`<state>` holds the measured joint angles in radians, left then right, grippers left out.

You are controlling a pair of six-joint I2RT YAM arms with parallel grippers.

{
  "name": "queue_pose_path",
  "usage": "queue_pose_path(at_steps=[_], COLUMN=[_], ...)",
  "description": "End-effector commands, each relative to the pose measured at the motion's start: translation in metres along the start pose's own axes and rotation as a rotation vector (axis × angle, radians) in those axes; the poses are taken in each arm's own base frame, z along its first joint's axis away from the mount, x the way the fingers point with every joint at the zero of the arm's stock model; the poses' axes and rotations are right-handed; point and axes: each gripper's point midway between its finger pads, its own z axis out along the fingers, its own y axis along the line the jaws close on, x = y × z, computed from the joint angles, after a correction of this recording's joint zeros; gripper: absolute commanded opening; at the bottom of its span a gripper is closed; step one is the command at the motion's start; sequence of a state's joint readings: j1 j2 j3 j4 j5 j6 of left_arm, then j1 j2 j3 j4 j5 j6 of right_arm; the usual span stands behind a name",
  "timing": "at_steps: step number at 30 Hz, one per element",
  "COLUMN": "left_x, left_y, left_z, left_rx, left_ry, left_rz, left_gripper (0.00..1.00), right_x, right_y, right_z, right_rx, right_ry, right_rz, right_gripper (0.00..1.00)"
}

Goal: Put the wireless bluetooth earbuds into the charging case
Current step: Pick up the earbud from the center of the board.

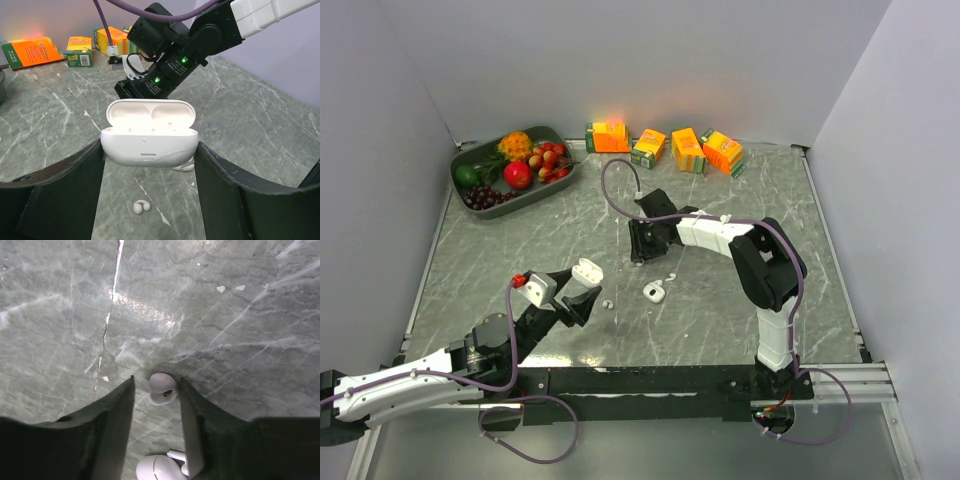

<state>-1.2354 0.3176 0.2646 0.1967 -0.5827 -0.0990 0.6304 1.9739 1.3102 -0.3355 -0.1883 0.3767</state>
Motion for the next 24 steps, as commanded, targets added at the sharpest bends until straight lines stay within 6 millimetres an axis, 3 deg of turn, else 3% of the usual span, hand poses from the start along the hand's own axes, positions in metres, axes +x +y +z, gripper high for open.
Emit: queue_pose_path(at_steps=[1,6,12,24], left_x=[-0.027,-0.027,-0.027,-0.026], left_y=[-0.002,-0.002,-0.002,-0.002], left_z=[0.000,0.000,-0.002,-0.001], left_rx=[-0.004,-0.002,-0.005,-0.006], left_ry=[-0.062,-0.060,-0.060,-0.057], left_rz=[-0.054,-0.052,-0.056,-0.052], left_gripper=[0.01,0.01,0.01,0.01], right_x=[-0.012,-0.016,-0.012,-0.011], right_y=[0.006,0.001,-0.013,-0.018], right_z=[-0.015,-0.026,-0.030,-0.029], right_rx=[0.002,0.024,0.032,0.028], right_ry=[-0.048,-0.081,-0.090,-0.085], right_rz=[-0.014,-0.012,0.017,0.024], right_gripper=[0.54,0.61,0.59,0.58])
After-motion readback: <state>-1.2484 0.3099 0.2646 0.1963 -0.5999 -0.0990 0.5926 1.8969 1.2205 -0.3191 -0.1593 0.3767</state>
